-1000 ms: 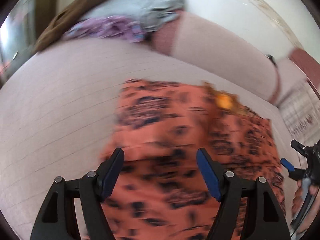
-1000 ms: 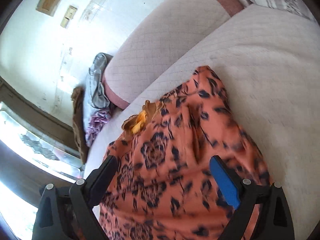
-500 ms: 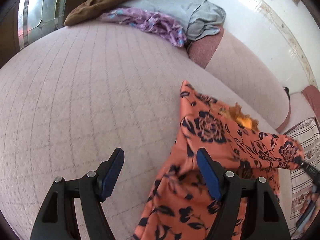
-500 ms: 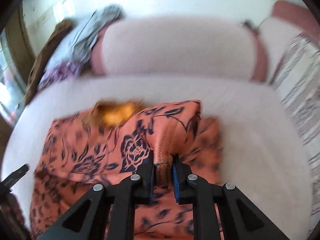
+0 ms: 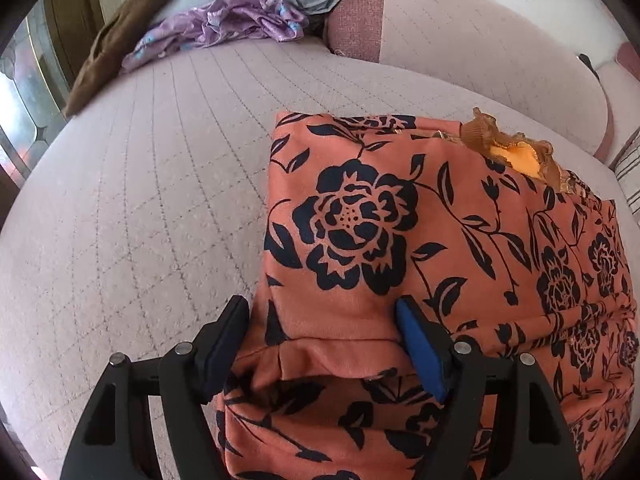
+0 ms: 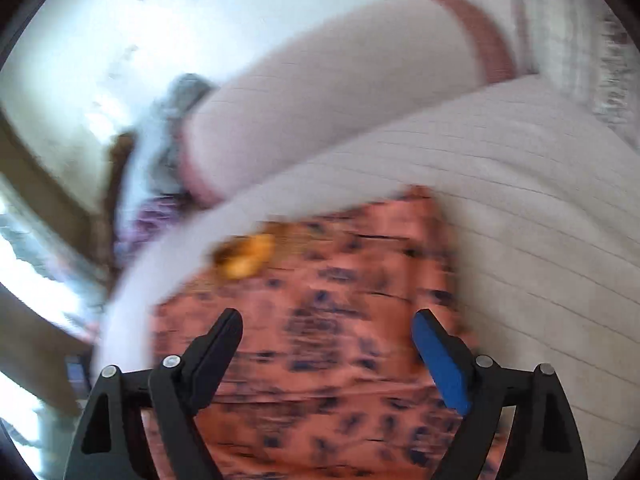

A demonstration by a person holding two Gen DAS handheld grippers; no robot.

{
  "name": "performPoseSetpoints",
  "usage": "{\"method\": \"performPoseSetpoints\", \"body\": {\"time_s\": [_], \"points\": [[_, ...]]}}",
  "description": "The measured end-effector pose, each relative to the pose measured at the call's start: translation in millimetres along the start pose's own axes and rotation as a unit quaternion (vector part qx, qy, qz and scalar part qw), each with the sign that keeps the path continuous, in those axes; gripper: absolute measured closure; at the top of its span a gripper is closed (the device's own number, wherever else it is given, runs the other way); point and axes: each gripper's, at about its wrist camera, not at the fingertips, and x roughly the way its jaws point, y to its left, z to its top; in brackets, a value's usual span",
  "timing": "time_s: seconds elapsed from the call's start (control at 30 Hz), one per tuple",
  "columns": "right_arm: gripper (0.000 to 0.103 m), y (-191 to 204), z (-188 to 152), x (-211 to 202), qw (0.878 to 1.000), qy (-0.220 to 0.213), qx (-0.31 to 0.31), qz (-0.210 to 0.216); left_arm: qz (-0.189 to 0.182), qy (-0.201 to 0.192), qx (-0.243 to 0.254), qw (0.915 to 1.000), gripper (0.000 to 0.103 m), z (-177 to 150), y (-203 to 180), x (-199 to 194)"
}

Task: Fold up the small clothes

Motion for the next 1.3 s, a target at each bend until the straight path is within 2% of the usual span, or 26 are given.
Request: {"method": "performPoseSetpoints", "body": {"time_s": [0.07,0.1,0.13,0.2,0.23,0.27,0.3,0.33,0.37,0.43,0.47,0.5,0.53,0.6,0.67,0.7,0.77,0.83,0.9,1.0,1.03,1.1,1.17,1.2,1.23,1.3], "points": [[0.014,9,5,17,0.998,0.02,0.004,0.066,-0.006,0.004,-0.012,0.9999,0.027,1,3,-8],[0.014,7,4,32,0.996,0.034,0.014,0.079,-0.012,-0.001,-0.018,0.9998,0.028,3,4,-15],[0.014,2,8,51,0.996,0.05,0.024,0.074,-0.024,-0.02,-0.023,0.9992,0.028,5,5,-28],[0.016,-28,0,93,0.991,0.103,0.082,0.024,-0.032,-0.057,-0.014,0.9977,0.028,3,6,-48],[0.016,-36,0,98,0.989,0.106,0.102,0.033,-0.022,-0.065,0.0,0.9976,0.028,-1,5,-49],[0.016,-36,2,93,0.989,0.095,0.106,0.045,-0.005,-0.048,0.021,0.9986,0.027,-5,3,-39],[0.016,-30,7,87,0.989,0.083,0.103,0.061,0.012,-0.009,0.038,0.9991,0.026,-10,4,-17],[0.016,-23,13,81,0.989,0.074,0.096,0.083,-0.002,0.01,0.026,0.9996,0.025,-13,10,-1],[0.016,-16,19,77,0.989,0.066,0.088,0.1,-0.013,-0.004,0.005,0.9999,0.022,-13,16,-3],[0.014,-12,26,79,0.989,0.055,0.084,0.112,-0.01,0.006,-0.003,0.9999,0.022,-10,18,-6],[0.011,-18,27,88,0.99,0.057,0.083,0.1,-0.01,0.008,-0.009,0.9999,0.023,-9,18,-7],[0.012,-32,26,106,0.992,0.076,0.088,0.052,-0.014,0.01,-0.013,0.9998,0.024,-8,17,-9],[0.013,-41,21,116,0.989,0.092,0.111,0.035,-0.015,0.001,-0.013,0.9998,0.024,-8,17,-18],[0.013,-41,21,109,0.987,0.066,0.133,0.052,-0.012,-0.031,-0.005,0.9994,0.024,-12,15,-35],[0.013,-26,18,92,0.988,0.054,0.118,0.081,0.021,-0.012,0.018,0.9996,0.022,-17,15,-18],[0.013,-19,12,80,0.989,0.047,0.11,0.091,0.005,0.006,0.01,0.9999,0.019,-17,19,-6],[0.012,-8,-2,67,0.991,0.041,0.082,0.099,-0.001,0.002,-0.003,1.0,0.016,-13,25,-5],[0.012,-11,-18,72,0.993,0.072,0.057,0.073,-0.008,0.004,-0.027,0.9996,0.019,-9,26,-16],[0.013,-27,-31,89,0.99,0.109,0.074,0.049,-0.021,-0.009,-0.04,0.9989,0.021,-3,26,-23],[0.012,-20,-28,75,0.992,0.081,0.083,0.058,-0.013,-0.048,-0.032,0.9982,0.021,0,25,-35],[0.012,-16,-28,62,0.991,0.071,0.077,0.077,-0.003,-0.034,-0.026,0.9991,0.021,2,25,-25],[0.012,0,-26,49,0.992,0.056,0.052,0.101,0.016,0.039,-0.012,0.999,0.018,6,28,12],[0.012,7,-31,62,0.993,0.066,0.035,0.087,0.002,0.039,-0.036,0.9986,0.019,10,35,11],[0.012,-1,-37,82,0.992,0.11,0.043,0.044,0.003,0.032,-0.041,0.9987,0.02,16,34,1],[0.014,-12,-42,91,0.989,0.134,0.058,0.03,-0.002,0.012,-0.043,0.999,0.02,20,35,-8],[0.013,-5,-38,79,0.993,0.106,0.038,0.041,-0.007,-0.026,-0.039,0.9989,0.02,31,33,-21]]}}
